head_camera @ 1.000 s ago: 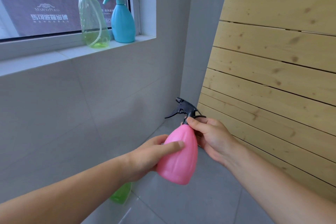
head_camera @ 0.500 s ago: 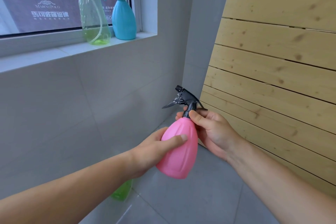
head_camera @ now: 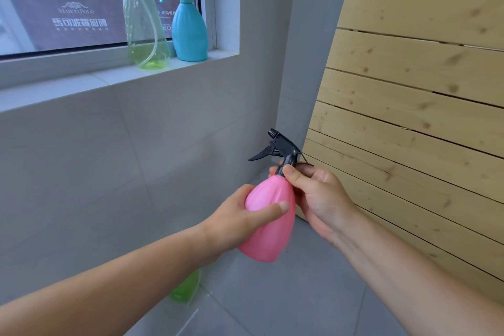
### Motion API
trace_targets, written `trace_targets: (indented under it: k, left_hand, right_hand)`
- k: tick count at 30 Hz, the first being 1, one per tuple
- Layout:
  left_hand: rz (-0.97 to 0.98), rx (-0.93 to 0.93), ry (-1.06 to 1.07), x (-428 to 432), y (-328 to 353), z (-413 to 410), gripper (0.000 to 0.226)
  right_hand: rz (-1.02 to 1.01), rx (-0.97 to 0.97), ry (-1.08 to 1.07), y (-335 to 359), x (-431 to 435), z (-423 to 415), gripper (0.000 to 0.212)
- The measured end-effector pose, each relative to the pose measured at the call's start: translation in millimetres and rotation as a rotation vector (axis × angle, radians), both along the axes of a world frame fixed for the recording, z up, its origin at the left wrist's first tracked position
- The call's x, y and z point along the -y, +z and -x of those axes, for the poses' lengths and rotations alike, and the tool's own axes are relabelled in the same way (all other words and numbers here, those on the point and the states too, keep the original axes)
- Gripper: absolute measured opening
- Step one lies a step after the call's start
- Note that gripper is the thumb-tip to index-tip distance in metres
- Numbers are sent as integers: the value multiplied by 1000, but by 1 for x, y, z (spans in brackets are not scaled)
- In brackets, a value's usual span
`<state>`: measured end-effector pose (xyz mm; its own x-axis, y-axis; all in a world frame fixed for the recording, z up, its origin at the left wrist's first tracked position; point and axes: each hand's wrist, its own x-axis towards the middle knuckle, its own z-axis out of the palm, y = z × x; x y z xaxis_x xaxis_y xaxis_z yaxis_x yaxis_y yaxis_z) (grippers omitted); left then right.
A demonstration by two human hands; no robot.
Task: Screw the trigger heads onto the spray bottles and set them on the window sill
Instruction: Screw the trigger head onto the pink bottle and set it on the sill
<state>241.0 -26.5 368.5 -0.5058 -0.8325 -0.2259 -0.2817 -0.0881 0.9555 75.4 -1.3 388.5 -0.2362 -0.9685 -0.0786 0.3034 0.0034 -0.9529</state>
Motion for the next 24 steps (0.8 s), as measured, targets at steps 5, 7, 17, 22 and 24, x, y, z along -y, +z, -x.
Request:
trace_targets:
  k: [5, 7, 17, 22, 24]
  left_hand:
    - [-145, -106, -100, 7, 2, -15, 62]
    - [-168, -155, -138, 6, 1, -17, 57]
    - [-17, -100, -43, 2, -1, -15, 74]
    - [0, -50, -11, 4, 4, -11, 66]
    - [-1, -45, -39, 10, 12, -11, 67]
  right_hand:
    - [-11, 132, 119, 1, -3, 4, 23]
    - [-3, 148, 167, 3, -2, 4, 38]
    - [35, 100, 48, -2, -5, -12, 19]
    - [19, 122, 16, 2, -2, -14, 20]
    - [32, 133, 34, 8, 1, -13, 19]
